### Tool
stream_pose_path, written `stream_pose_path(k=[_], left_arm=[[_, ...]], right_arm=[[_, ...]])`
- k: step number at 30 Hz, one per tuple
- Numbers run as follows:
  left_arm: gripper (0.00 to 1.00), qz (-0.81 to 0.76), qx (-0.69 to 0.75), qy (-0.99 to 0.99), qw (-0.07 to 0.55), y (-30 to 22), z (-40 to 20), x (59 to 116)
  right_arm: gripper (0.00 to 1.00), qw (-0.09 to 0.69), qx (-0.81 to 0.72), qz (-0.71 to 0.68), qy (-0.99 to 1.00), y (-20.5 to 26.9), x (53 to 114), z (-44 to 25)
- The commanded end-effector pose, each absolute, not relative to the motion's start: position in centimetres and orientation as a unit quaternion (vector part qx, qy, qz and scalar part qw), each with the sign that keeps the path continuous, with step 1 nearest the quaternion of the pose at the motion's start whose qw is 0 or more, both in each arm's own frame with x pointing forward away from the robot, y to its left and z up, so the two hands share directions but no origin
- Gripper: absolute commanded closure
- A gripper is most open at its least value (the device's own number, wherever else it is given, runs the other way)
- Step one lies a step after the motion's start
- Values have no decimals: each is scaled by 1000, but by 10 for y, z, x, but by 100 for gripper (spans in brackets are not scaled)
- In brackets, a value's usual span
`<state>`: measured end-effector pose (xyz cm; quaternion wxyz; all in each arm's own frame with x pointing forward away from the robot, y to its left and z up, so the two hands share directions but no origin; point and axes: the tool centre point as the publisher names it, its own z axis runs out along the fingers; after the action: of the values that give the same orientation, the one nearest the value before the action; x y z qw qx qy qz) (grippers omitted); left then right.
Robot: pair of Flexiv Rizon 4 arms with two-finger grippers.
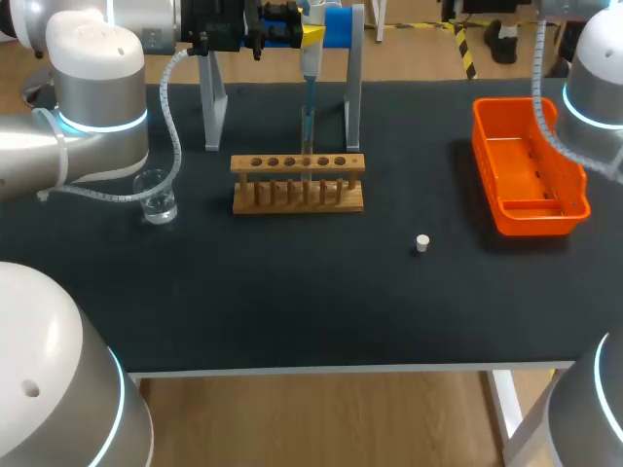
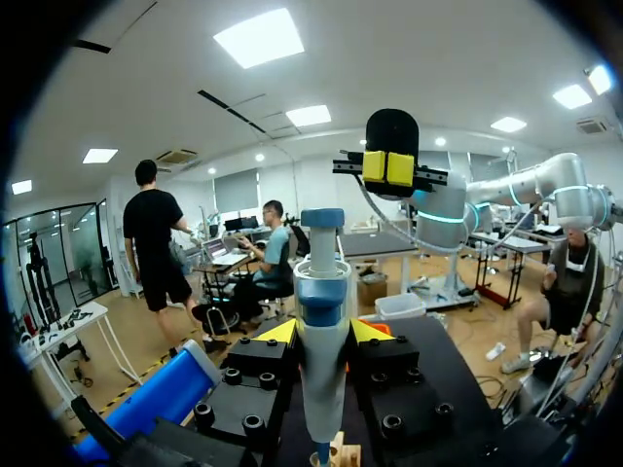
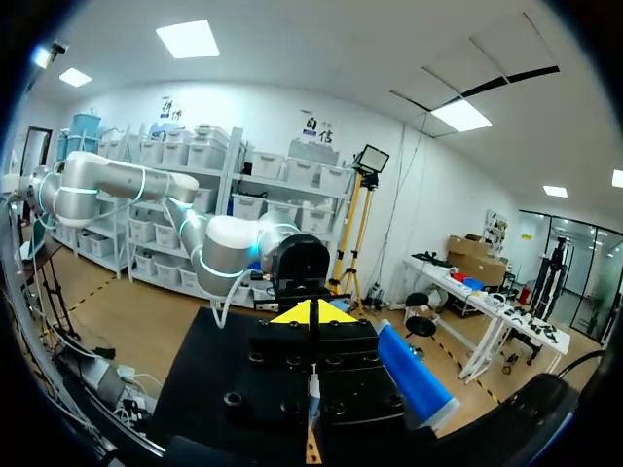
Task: Invert the test tube, pick up the pipette, mount the tip to pipette, aspirate from beaker and dispense into the tube, eject the tip, return the pipette, and cap with the stopper.
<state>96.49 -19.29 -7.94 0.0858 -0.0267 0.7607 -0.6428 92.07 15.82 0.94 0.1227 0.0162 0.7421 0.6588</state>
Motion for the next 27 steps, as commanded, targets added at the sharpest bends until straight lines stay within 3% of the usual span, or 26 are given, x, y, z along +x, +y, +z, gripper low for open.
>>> stream_pose_path(k=[1,16,27], left_arm=[[100,-643,-27,761,86,-193,-79,965],[100,-643,-27,761,86,-193,-79,965],[100,-643,-27,761,86,-193,-79,965]], right_arm=[[100,118,15,669,734,171,930,9],[100,70,45,698,711,198,941,15],[100,83,27,680,728,220,948,12]])
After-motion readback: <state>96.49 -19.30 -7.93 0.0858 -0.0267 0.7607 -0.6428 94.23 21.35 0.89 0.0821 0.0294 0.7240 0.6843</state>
